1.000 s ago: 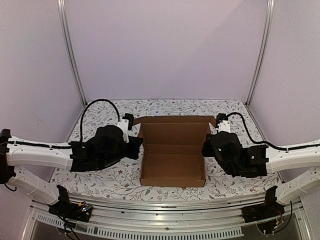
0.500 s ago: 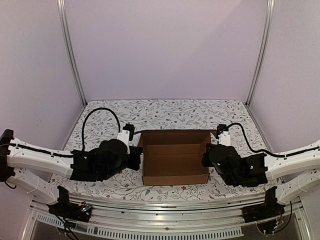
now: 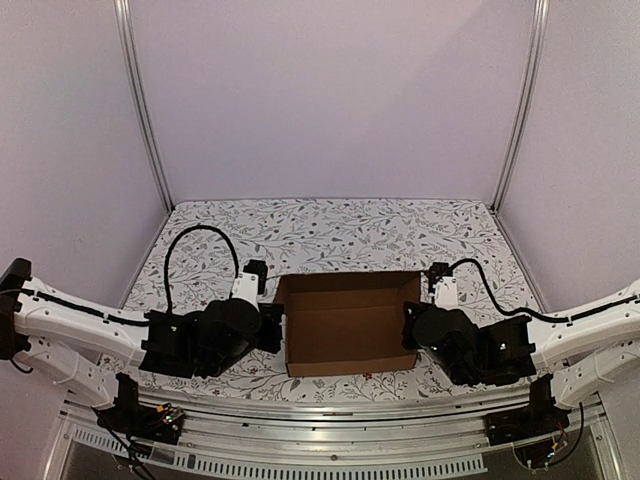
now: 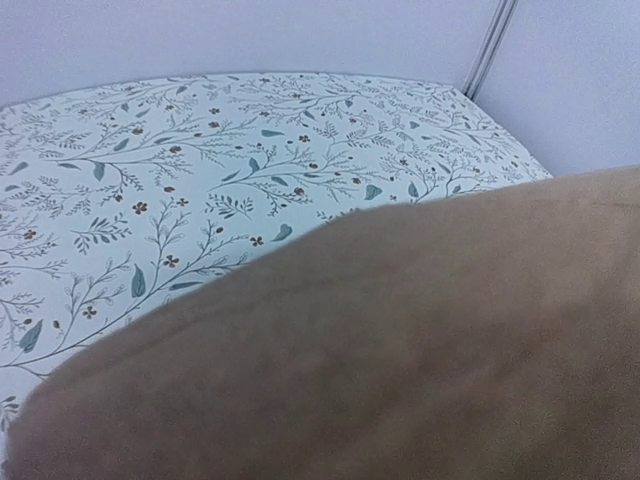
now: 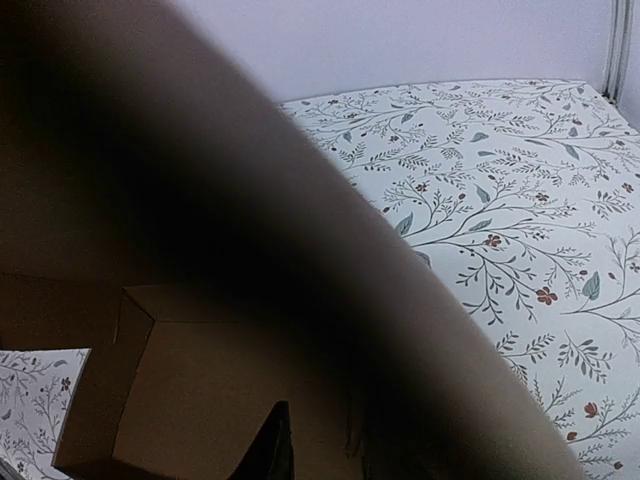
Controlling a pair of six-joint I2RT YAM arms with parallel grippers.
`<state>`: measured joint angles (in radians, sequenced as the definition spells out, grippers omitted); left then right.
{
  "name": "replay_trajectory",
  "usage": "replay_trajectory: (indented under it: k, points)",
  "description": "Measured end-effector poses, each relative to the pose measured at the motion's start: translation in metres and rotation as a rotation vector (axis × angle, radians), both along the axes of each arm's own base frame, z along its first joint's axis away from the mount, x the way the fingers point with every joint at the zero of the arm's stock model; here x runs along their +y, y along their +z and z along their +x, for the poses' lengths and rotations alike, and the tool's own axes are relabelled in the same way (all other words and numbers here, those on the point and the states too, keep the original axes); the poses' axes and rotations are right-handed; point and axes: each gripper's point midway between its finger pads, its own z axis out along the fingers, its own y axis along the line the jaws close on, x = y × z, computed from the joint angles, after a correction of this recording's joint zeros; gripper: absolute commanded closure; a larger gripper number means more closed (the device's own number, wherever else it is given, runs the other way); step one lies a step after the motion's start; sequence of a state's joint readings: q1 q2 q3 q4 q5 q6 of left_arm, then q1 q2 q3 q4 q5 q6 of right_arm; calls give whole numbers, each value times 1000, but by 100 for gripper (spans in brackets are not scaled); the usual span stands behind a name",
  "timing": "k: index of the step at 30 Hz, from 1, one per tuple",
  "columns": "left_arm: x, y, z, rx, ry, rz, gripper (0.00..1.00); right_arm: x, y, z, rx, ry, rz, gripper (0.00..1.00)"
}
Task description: Fold the paper box
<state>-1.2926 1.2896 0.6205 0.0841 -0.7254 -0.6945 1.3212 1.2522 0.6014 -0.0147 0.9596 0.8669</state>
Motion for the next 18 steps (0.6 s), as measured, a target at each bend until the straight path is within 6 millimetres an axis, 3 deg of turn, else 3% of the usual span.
replay_trajectory:
  k: [18]
  points:
    - [-6,-7,-6,-32,39,30,100,-5,23,-23,41,146,8,27]
